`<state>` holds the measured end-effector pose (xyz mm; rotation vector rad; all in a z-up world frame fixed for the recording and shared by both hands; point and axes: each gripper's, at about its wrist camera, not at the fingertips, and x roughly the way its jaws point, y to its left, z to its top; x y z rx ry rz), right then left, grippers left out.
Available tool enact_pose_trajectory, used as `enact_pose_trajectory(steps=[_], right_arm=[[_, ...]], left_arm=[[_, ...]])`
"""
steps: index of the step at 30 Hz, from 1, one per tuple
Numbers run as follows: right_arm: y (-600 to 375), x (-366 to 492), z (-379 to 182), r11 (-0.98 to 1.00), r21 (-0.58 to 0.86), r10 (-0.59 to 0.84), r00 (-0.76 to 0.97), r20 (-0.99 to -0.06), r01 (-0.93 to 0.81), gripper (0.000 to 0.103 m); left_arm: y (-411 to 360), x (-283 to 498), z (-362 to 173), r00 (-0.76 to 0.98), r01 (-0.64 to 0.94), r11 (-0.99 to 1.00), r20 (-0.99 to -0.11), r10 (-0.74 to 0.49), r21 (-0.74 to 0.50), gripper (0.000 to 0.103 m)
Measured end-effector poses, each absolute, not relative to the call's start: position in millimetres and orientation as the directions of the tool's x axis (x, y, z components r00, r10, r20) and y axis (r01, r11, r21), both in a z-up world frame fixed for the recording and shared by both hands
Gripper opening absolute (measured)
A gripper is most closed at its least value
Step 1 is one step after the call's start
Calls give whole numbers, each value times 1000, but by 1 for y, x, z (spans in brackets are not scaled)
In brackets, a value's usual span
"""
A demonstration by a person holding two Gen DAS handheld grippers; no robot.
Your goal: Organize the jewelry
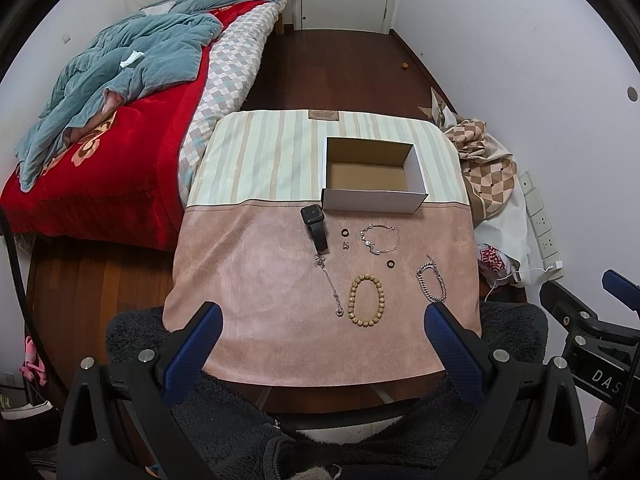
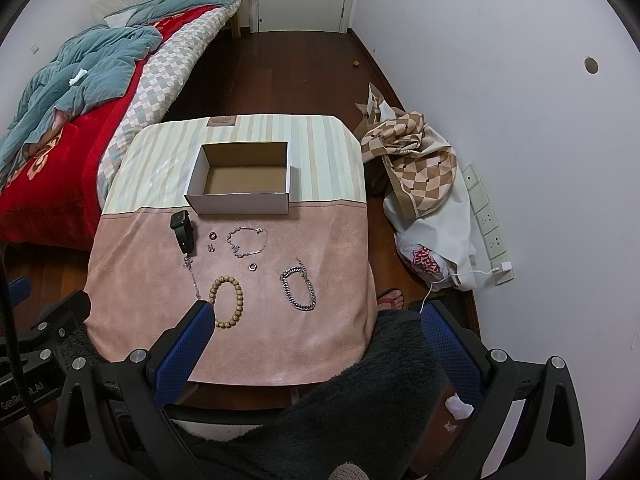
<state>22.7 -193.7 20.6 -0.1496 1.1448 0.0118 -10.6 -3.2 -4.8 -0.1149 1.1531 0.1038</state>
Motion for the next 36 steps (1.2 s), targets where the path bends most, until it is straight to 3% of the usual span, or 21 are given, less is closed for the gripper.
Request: enact_pose_trajectory(steps=[30, 36], right_arm=[[-199, 26, 31, 991, -108, -62, 429, -901, -82, 103], [-203, 39, 13, 997, -70, -45, 431, -901, -43, 103]], left_arm=[[-3, -10, 1, 406, -144, 989, -913, 24, -39, 103], [10, 16, -13, 425, -212, 977, -899, 102, 11, 103]])
